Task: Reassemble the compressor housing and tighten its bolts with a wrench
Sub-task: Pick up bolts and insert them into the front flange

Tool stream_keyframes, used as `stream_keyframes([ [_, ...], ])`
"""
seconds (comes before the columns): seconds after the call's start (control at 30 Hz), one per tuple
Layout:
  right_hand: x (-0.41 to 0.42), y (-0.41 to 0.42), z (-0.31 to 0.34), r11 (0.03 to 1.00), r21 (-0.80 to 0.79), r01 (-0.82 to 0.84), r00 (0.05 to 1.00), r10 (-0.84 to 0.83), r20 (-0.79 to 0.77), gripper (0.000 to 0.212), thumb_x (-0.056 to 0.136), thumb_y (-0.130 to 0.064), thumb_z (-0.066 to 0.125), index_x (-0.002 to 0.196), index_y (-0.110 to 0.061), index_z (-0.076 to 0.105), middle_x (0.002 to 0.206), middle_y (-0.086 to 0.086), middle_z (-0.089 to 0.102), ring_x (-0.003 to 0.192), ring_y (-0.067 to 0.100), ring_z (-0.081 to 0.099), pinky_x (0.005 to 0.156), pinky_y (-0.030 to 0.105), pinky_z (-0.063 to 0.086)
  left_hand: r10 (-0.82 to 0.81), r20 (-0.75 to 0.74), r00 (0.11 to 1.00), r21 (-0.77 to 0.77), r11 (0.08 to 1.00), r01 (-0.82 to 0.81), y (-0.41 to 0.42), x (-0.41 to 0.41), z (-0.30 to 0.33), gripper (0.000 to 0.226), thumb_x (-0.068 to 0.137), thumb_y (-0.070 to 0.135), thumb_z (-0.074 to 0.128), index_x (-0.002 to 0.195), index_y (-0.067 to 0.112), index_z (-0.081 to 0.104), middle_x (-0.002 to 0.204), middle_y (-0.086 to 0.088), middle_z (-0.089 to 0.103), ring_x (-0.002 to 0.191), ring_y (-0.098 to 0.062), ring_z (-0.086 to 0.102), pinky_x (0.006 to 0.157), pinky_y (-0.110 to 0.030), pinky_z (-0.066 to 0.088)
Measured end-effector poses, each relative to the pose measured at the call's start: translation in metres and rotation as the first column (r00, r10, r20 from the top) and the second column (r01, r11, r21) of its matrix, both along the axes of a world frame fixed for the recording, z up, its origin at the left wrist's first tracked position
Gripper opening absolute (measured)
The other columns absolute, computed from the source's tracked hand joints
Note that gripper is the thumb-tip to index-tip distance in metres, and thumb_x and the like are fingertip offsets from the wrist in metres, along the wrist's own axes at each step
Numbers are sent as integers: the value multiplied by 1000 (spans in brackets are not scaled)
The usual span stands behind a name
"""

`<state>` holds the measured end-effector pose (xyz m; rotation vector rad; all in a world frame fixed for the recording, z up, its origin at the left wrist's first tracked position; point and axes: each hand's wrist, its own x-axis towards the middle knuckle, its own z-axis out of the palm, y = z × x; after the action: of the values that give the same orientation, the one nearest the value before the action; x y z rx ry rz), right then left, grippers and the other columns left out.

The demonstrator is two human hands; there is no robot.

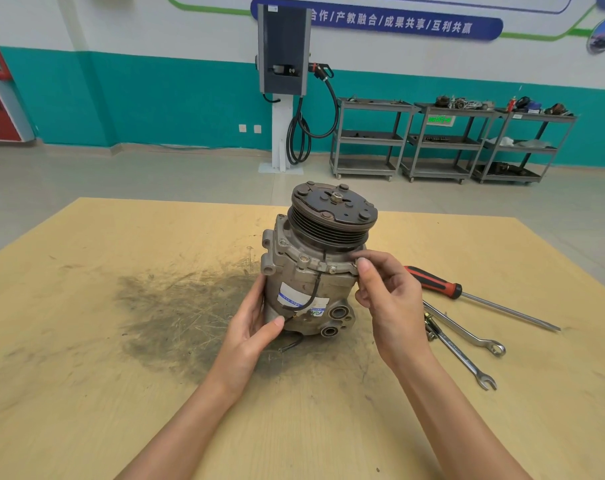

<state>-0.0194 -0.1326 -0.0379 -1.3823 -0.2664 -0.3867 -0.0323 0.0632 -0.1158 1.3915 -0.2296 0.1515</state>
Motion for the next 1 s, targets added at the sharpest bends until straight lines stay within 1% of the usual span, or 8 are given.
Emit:
stream_keyframes([
  [0.1,0,3,0,999,41,13,1000,-12,-9,5,90,-17,65,92,-19,69,73,-13,64,64,0,54,60,13,43,-1,2,1000,2,1000,1,0,0,0,73,82,13,62,147,31,33,146,27,48,137,10,41,101,-7,39],
  [0.27,1,6,1,997,78,29,999,-28,-25,7,84,-18,71,87,-22,66,67,-10,58,61,4,49,57,15,41,-3,3,1000,11,1000,3,0,-1,1,69,82,14,63,142,36,37,140,33,52,138,9,41,103,-8,39],
  [0.37,0,5,-1,996,90,5,1000,-4,-10,10,85,-25,65,93,-20,67,69,-13,59,61,3,50,55,15,41,1,4,1000,5,1000,-1,-1,-1,2,69,82,15,63,141,37,37,141,31,51,138,9,41,103,-9,39],
  [0.47,-2,5,-1,998,60,0,1000,-2,19,12,89,-21,60,97,-15,67,70,-15,62,62,0,53,57,12,42,-4,2,1000,4,1000,4,-2,-2,4,68,81,13,62,140,35,38,140,32,52,136,10,42,102,-8,40],
  [0.6,-1,10,1,996,72,56,998,-55,-11,5,90,-12,65,90,-16,63,68,-14,59,62,1,50,57,13,41,-3,3,1000,-4,1000,3,-3,-3,6,70,80,12,61,142,34,36,142,29,49,135,12,43,100,-6,39],
  [0.73,-1,10,1,995,79,66,998,-64,-29,8,88,-15,69,90,-17,62,67,-10,56,60,4,47,54,14,40,-4,6,1000,-4,1000,4,-3,-3,7,71,80,12,61,143,32,34,144,26,47,135,11,43,101,-7,40],
  [0.83,-3,7,0,997,71,12,1000,-11,-12,14,88,-26,62,97,-16,66,69,-14,58,59,2,47,50,14,38,-4,7,1000,3,1000,4,-3,-3,7,69,80,12,61,140,35,37,140,32,50,134,13,43,100,-6,40],
  [1.0,-3,10,1,997,49,61,998,-60,-14,6,92,-12,63,91,-18,64,70,-15,59,62,1,50,57,14,41,-5,1,1000,8,1000,5,-2,-3,6,70,80,12,62,141,35,36,138,32,52,133,13,43,99,-6,40],
])
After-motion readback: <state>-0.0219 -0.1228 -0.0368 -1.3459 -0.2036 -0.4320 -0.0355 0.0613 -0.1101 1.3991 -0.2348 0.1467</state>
